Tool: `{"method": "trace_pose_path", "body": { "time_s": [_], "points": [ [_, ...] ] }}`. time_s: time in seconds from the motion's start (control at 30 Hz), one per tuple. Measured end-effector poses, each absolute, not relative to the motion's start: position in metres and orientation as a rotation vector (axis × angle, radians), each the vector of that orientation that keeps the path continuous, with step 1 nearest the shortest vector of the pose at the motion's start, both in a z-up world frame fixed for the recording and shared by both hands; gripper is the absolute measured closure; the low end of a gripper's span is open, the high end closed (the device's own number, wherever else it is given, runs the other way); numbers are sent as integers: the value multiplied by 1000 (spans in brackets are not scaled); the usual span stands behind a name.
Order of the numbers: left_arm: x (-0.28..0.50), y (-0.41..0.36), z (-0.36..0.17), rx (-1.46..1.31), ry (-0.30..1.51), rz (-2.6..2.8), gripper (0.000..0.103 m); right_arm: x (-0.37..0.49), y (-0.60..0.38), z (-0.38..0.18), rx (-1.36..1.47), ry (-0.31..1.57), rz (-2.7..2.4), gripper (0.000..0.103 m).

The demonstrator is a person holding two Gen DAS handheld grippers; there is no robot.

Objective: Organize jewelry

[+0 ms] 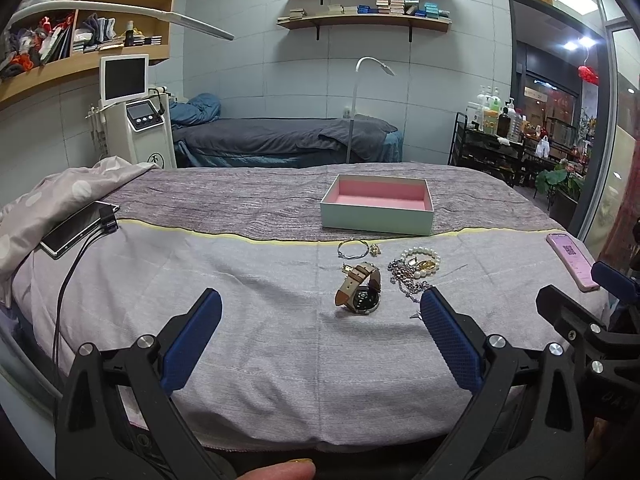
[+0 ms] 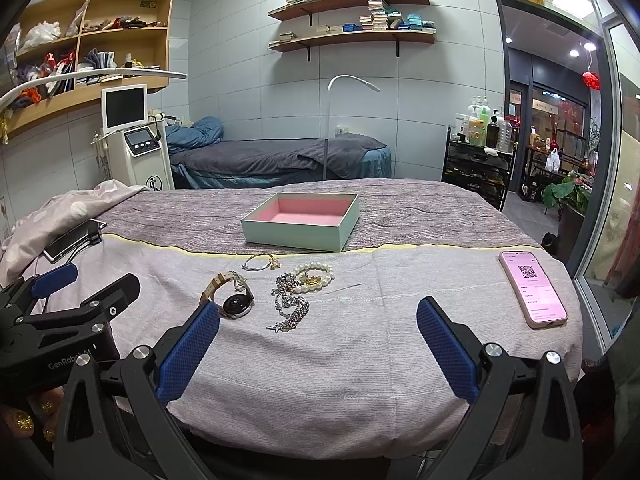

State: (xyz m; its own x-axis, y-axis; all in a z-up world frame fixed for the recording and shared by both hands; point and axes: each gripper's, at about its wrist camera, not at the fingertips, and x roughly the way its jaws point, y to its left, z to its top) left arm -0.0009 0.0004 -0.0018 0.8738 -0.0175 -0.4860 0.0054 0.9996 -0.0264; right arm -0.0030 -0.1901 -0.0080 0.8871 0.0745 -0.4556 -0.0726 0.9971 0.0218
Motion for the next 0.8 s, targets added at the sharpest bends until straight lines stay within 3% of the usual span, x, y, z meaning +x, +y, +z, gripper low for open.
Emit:
{"method": "trace_pose_path", "body": {
  "time_s": [0.8],
  "points": [
    [1,0,-2,-28,514,-33,5,-2,-194,-9,11,479,75,6]
  ]
}}
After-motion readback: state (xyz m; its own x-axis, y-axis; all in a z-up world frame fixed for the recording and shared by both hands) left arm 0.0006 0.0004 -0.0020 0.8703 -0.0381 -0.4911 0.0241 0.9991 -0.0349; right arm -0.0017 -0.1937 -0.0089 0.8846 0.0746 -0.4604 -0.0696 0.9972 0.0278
